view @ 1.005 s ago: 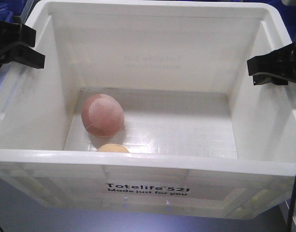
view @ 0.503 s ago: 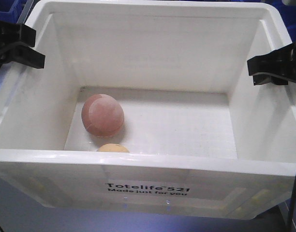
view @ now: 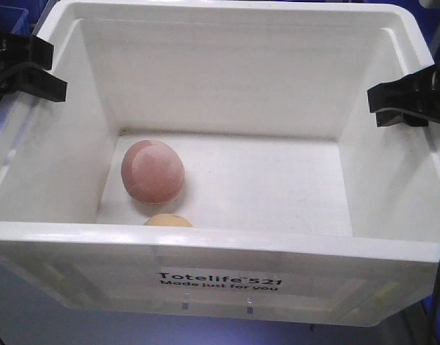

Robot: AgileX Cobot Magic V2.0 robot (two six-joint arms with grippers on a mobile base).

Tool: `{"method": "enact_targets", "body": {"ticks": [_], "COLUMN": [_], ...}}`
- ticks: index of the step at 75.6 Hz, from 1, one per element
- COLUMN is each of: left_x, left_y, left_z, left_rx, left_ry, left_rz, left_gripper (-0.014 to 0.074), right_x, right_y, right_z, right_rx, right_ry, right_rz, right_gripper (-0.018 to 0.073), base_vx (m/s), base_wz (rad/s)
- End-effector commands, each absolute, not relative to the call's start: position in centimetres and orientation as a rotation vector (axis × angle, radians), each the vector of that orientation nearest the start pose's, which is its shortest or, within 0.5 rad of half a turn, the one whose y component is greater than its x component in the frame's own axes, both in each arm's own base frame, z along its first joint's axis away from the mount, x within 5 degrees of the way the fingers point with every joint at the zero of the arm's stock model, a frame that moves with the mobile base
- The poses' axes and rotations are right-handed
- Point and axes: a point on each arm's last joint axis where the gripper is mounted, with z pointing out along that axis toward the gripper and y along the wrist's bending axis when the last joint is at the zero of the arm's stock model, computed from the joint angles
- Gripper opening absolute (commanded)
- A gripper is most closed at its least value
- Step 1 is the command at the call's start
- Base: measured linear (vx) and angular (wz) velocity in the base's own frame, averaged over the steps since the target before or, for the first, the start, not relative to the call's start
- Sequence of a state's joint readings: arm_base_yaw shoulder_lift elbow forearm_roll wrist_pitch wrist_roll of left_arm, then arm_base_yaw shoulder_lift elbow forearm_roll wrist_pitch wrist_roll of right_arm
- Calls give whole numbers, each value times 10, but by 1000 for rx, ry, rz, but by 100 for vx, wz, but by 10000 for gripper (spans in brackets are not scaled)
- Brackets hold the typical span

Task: Place moving items into box and shelve
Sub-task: 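Keep gripping the tote rims as the base approaches the blue-bin shelf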

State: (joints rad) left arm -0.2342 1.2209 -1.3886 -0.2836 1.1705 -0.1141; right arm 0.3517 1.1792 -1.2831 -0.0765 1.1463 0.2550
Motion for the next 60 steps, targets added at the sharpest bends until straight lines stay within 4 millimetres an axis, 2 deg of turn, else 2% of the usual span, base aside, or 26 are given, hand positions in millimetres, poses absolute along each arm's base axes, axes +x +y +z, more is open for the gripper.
{"method": "enact_targets", "body": {"ticks": [1, 60], "left_x": [210, 210], "left_y": [-81, -81], "left_z": [450, 450], "left_rx": [120, 120], "left_ry": [2295, 2295], "left_rz": [-644, -644], "left_gripper": [-3, -3], "right_x": [210, 210], "right_y": [65, 65], "right_z": [418, 417], "right_rx": [-113, -113], "right_ry": [2368, 2371], "right_rz": [138, 137], "right_gripper": [-6, -6], "base_vx": [49, 43], "base_wz": [6, 12]}}
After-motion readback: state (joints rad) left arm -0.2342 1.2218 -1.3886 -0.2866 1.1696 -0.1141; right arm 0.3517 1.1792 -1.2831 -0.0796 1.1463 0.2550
